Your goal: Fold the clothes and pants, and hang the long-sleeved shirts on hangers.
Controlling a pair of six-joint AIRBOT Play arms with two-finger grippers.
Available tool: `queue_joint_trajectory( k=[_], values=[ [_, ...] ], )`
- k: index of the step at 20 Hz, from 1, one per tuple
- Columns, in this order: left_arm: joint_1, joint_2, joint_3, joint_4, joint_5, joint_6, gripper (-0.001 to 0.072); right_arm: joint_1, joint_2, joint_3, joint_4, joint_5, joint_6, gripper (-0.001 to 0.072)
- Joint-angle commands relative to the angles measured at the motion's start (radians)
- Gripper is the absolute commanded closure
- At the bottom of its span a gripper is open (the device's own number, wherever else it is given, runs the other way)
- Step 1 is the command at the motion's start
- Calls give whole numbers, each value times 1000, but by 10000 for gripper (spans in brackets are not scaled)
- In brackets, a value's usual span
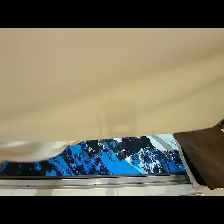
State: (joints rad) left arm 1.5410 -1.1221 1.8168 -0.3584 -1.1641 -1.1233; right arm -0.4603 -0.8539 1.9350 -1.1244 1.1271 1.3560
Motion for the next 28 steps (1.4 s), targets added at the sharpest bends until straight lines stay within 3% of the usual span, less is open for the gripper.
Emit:
queue_joint_trajectory(
  k=[1, 4, 6, 9, 12, 14, 16, 20, 22, 25, 26, 27, 28],
  values=[
    [-132, 1, -3, 457, 4, 4, 683, -6, -53, -31, 83, 206, -6, 689],
    [-329, 1, -77, 900, -58, 4, 682, -6, -37, -256, 100, 361, -5, 689],
    [-409, 1, -175, 1062, -120, 26, 682, -6, 3, -424, 101, 364, -5, 689],
    [-443, -8, -351, 1091, -122, 147, 682, 43, 22, -599, 72, 315, -2, 690],
    [-444, -105, -428, 1091, -59, 182, 683, 146, -38, -728, -64, 112, 68, 691],
    [-444, -211, -428, 1023, 5, 193, 683, 185, -143, -751, -100, -40, 108, 691],
    [-451, -311, -428, 850, 69, 225, 683, 203, -284, -728, -97, -207, 148, 691],
    [-571, -481, -425, 552, 191, 369, 683, 298, -629, -580, -59, -423, 150, 691],
    [-669, -547, -425, 465, 330, 426, 683, 354, -793, -458, -58, -518, 156, 691],
    [-816, -623, -423, 316, 673, 531, 668, 396, -976, -269, -57, -589, 203, 685],
    [-854, -633, -423, 294, 798, 575, 466, 404, -1007, -229, -58, -587, 203, 679],
    [-879, -635, -423, 298, 884, 582, 126, 407, -1022, -203, -58, -566, 203, 501],
    [-884, -630, -423, 305, 916, 582, 9, 405, -1020, -190, -58, -521, 202, 206]
  ],
)
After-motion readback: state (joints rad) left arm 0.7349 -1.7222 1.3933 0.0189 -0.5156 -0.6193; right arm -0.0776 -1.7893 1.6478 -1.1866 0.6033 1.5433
